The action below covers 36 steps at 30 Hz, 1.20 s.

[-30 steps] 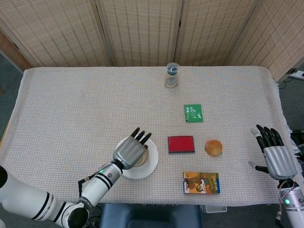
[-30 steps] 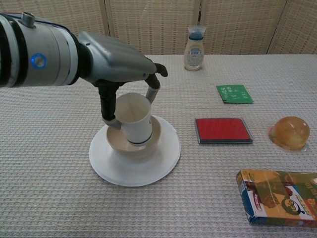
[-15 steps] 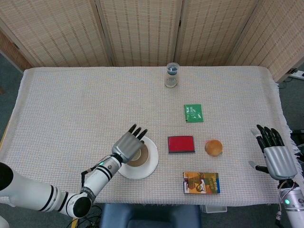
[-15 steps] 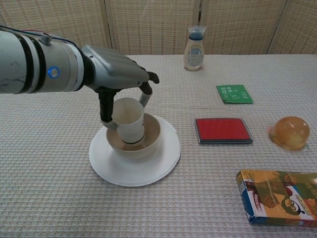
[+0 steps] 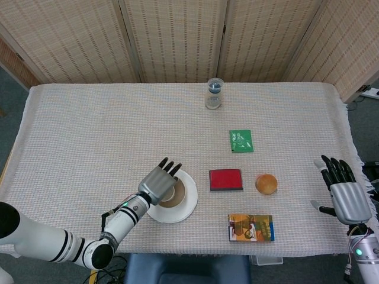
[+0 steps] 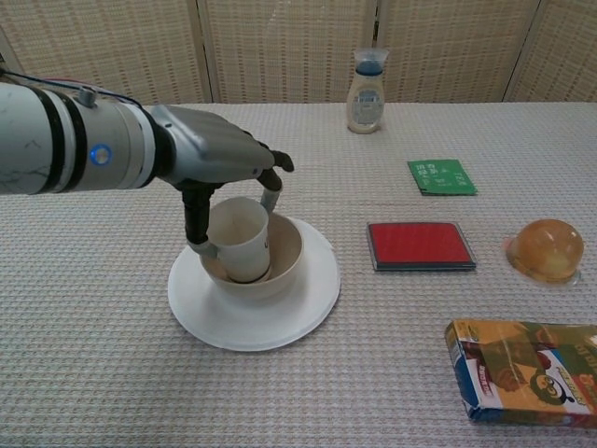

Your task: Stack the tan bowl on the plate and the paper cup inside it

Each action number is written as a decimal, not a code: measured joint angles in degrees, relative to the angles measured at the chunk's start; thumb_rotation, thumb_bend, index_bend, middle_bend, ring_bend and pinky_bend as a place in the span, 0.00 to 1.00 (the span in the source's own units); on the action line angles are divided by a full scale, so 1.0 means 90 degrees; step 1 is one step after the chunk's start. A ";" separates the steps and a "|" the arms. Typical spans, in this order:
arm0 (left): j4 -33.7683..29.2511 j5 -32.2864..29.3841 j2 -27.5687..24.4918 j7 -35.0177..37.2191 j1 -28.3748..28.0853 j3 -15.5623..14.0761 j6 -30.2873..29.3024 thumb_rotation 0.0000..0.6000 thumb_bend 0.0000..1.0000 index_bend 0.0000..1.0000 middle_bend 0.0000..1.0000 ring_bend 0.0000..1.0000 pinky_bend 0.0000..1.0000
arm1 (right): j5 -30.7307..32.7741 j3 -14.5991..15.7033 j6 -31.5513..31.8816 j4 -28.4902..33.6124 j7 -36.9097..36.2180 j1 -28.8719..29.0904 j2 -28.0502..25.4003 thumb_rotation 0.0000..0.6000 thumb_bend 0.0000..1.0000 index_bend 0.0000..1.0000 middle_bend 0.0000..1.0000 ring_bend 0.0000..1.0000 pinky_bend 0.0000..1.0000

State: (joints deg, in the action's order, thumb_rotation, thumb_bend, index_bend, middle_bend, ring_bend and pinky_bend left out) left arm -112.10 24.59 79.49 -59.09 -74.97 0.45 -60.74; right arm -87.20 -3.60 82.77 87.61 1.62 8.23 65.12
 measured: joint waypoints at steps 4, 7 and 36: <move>-0.0001 0.0075 0.0016 0.0076 0.0024 -0.0020 -0.0029 1.00 0.20 0.23 0.00 0.00 0.06 | 0.0011 -0.0005 -0.0025 -0.0010 0.0004 0.0009 0.0009 1.00 0.09 0.08 0.00 0.00 0.00; -0.0012 0.0181 0.0028 0.0126 0.0049 -0.0040 -0.0040 1.00 0.20 0.18 0.00 0.00 0.06 | 0.0002 -0.0005 -0.0004 -0.0009 0.0008 0.0002 0.0011 1.00 0.09 0.08 0.00 0.00 0.00; -0.0628 0.5319 -0.1953 0.3789 0.3574 -0.1138 -0.3126 1.00 0.20 0.08 0.00 0.00 0.06 | -0.0138 0.0102 0.0041 0.0098 0.0633 -0.0045 0.0174 1.00 0.10 0.08 0.00 0.00 0.00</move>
State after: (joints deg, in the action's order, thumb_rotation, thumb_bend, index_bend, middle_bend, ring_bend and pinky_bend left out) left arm -117.75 72.46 61.92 -24.99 -42.80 -9.80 -88.88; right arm -88.44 -2.68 83.14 88.49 7.31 7.82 66.69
